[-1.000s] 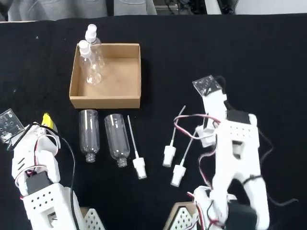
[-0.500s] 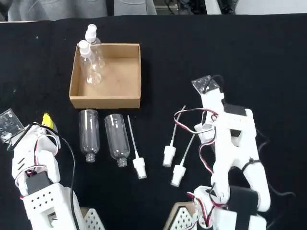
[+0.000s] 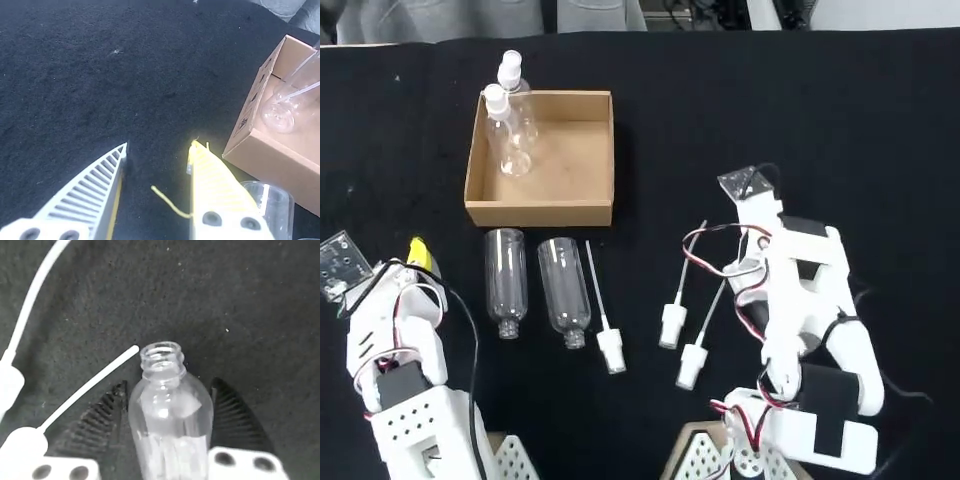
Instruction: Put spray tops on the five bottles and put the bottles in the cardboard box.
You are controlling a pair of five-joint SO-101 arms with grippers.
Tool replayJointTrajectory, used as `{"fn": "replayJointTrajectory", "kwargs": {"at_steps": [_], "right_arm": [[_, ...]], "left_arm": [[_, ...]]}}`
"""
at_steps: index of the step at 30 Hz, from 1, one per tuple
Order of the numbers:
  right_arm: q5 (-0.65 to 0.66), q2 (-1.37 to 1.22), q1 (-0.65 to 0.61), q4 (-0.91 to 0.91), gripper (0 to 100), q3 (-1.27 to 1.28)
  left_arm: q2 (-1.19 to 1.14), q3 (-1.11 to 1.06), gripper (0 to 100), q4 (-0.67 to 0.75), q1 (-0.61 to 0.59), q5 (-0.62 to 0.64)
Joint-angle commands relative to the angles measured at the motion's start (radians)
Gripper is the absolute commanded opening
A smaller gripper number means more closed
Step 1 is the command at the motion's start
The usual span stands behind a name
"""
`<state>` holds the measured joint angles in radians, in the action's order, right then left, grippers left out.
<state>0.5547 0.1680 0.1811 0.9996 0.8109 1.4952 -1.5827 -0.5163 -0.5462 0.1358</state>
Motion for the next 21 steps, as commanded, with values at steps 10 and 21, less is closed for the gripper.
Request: {"fn": "replayJointTrajectory", "kwargs": {"at_steps": [10,21], "right_arm": [[-0.002,0.005,0.031,-0.006,8.1,-0.050],[0.020,0.007,0.029,0.123,3.9,-0.124]], "left_arm": [[0.026,0.010,18,0.009,-0.007,-0.009],[0.029,0.008,18,0.009,-0.007,-0.009]]}}
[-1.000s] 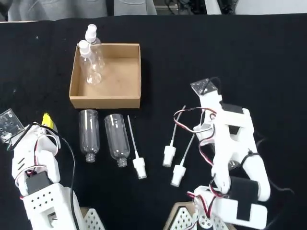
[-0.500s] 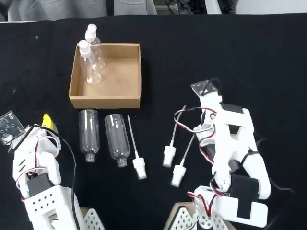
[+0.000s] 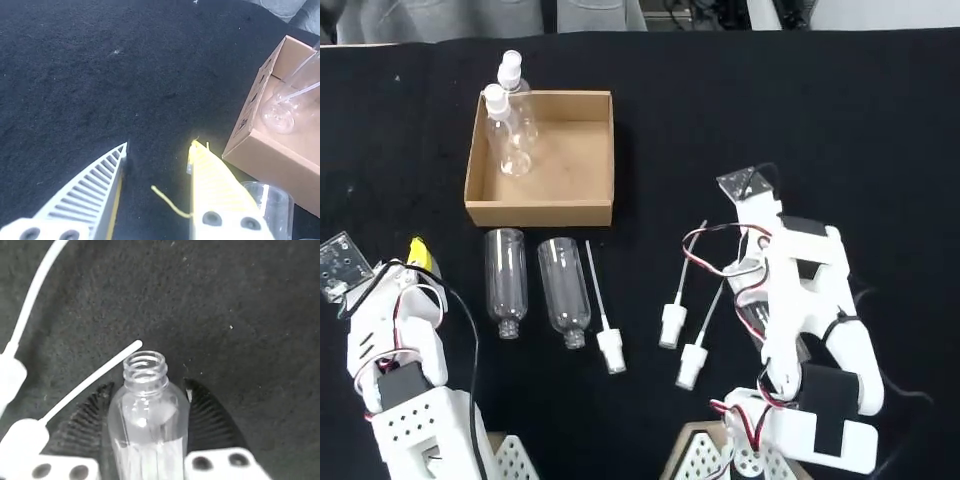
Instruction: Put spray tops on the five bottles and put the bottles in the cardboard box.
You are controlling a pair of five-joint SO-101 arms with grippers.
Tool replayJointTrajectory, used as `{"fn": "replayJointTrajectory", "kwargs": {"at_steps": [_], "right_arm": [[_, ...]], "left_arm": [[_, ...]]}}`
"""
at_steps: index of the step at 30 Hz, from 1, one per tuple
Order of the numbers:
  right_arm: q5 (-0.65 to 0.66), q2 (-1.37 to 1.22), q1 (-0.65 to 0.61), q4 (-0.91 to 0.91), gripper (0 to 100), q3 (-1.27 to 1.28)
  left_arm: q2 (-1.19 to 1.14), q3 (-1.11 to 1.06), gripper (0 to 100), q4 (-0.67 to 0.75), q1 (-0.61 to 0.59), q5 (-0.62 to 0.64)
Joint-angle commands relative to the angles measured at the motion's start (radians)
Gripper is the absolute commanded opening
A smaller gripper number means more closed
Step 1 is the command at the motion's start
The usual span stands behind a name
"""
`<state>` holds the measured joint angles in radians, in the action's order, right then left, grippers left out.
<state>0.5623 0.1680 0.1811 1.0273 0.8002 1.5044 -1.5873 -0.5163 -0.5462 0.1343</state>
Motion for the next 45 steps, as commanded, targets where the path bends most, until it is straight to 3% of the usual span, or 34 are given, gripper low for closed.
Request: {"fn": "replayJointTrajectory", "kwargs": {"at_steps": [1,5,11,23,32,40,45], "right_arm": [[0.012,0.007,0.029,0.124,3.9,-0.136],[0.000,0.007,0.020,0.204,3.9,-0.205],[-0.121,0.007,0.020,0.285,3.9,-0.272],[-0.130,0.007,-0.023,0.345,3.9,-0.314],[-0.227,0.007,-0.077,0.437,3.9,-0.450],[-0.304,0.007,-0.167,0.463,3.9,-0.519],[-0.305,0.007,-0.204,0.465,3.9,-0.552]], "left_arm": [[0.020,0.013,18,0.009,-0.005,-0.008],[0.020,0.013,18,0.009,-0.002,-0.008],[0.021,0.005,18,0.009,0.001,-0.008],[0.023,0.004,18,0.009,0.002,-0.008],[0.026,0.001,18,0.009,0.002,-0.008],[0.181,-0.071,18,0.006,0.002,-0.008],[0.258,-0.064,18,-0.094,0.002,-0.008]]}}
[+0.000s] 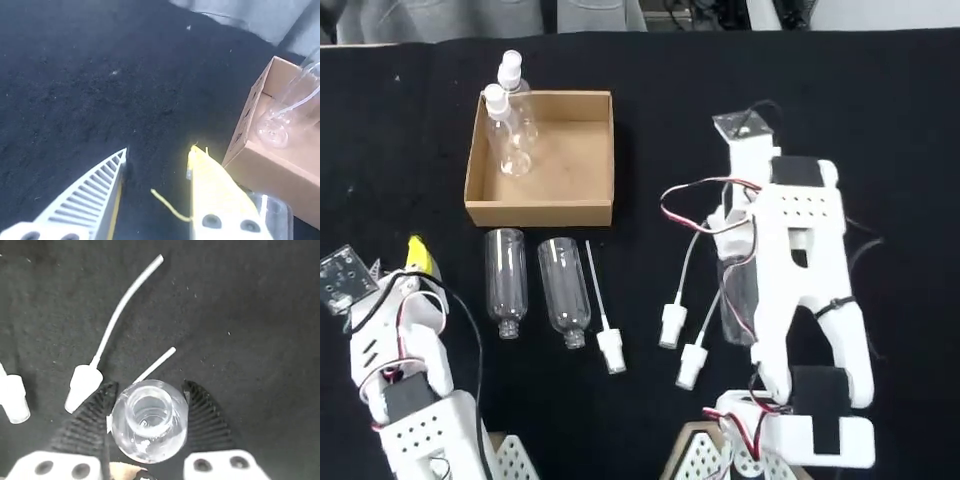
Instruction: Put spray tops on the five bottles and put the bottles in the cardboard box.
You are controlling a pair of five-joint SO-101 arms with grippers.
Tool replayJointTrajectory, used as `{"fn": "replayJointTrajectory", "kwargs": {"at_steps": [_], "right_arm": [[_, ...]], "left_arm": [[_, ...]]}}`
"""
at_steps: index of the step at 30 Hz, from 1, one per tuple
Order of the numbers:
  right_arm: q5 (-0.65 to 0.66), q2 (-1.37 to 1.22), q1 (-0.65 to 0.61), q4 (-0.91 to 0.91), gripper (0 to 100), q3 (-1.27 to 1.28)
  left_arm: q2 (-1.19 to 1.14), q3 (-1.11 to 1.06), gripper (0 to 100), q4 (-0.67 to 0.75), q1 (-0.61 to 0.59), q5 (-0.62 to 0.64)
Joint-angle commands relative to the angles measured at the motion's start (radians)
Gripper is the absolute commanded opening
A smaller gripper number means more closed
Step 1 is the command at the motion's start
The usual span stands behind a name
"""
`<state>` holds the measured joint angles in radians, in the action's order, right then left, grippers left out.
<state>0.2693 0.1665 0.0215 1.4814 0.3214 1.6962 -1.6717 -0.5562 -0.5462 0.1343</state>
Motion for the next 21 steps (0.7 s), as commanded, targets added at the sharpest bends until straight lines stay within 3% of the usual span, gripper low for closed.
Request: {"fn": "replayJointTrajectory", "kwargs": {"at_steps": [1,9,21], "right_arm": [[-0.012,0.008,-0.049,0.011,3.9,-0.073],[-0.060,0.027,-0.058,0.011,3.9,-0.074],[-0.063,0.308,-0.060,0.087,3.9,-0.064]], "left_arm": [[0.081,0.013,18,-0.055,0.002,-0.008],[0.130,-0.012,18,-0.060,0.001,-0.009],[0.132,-0.016,18,-0.060,0.001,-0.009]]}}
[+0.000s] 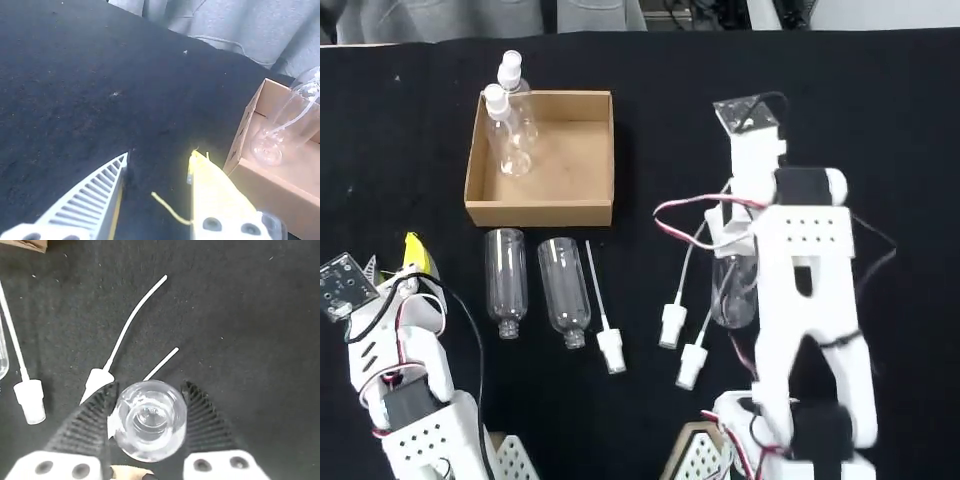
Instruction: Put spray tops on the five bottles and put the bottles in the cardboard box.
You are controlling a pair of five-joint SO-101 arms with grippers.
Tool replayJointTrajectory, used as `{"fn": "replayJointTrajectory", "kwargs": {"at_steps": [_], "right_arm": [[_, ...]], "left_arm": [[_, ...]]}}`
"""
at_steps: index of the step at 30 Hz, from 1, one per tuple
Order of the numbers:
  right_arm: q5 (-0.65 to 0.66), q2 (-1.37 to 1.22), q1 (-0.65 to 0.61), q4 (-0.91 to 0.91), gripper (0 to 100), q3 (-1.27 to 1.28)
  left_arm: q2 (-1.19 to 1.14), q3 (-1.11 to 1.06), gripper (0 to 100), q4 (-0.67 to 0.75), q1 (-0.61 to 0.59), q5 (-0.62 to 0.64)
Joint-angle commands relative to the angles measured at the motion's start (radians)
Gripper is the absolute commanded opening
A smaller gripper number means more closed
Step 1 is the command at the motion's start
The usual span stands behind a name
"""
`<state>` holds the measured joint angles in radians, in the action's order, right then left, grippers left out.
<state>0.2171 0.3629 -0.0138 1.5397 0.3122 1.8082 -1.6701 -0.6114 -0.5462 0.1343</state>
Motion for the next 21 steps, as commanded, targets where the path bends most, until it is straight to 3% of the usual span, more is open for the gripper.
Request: {"fn": "replayJointTrajectory", "kwargs": {"at_steps": [1,21], "right_arm": [[-0.011,0.128,-0.025,0.029,3.9,-0.044],[-0.009,0.455,-0.068,-0.147,3.9,0.291]], "left_arm": [[0.021,-0.018,18,-0.005,0.001,-0.009],[0.025,-0.019,18,-0.005,0.001,-0.009]]}}
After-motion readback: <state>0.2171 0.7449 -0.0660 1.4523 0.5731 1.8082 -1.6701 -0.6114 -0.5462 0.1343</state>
